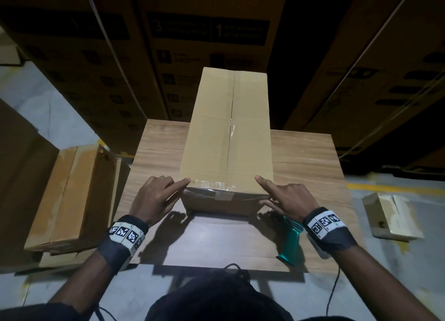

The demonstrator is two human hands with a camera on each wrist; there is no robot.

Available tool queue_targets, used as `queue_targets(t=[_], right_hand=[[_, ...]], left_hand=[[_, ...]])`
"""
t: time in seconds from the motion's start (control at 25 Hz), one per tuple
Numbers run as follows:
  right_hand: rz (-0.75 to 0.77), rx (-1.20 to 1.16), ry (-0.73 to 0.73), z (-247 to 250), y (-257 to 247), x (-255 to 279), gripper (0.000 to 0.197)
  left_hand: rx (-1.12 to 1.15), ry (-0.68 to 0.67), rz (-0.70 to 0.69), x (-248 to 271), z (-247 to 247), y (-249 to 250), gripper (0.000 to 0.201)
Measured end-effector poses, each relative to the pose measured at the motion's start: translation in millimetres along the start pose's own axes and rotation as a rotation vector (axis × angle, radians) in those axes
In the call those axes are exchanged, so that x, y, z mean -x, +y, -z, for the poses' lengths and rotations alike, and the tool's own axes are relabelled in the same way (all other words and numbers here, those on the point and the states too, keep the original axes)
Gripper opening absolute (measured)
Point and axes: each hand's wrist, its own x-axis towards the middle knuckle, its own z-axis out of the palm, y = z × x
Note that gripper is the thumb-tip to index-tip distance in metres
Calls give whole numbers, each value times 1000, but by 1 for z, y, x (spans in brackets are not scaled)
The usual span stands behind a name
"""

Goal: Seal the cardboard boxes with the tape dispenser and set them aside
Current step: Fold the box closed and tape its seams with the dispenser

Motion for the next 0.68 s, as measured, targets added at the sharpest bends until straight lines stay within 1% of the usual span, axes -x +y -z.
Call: queue_targets(t=[0.08,0.12,0.2,0.24,0.28,0.36,0.44,0.48,0.6,0.68], right_hand=[[-11,34,64,2,0,11,71],[-12,34,113,7,-2,17,65],[19,-18,272,22,-15,24,49],[30,-87,345,28,-25,21,42],[22,-177,386,34,-37,13,34],[-58,-346,369,40,-63,-12,19],[-167,-455,286,41,-81,-37,15],[-194,-475,259,38,-85,-46,14],[-191,-470,250,32,-89,-56,14],[-167,-441,227,34,-88,-58,17]], left_hand=[[-23,8,3,4,1,6,55],[-4,-9,3,4,3,11,56],[52,-64,-35,1,9,23,46],[96,-103,-43,-4,11,30,44],[155,-132,-36,-12,11,38,42],[236,-163,-6,-32,9,51,40],[250,-190,-13,-51,6,59,41],[253,-218,-28,-58,5,62,39],[266,-320,-45,-74,6,66,21],[273,-357,-37,-81,8,69,13]])
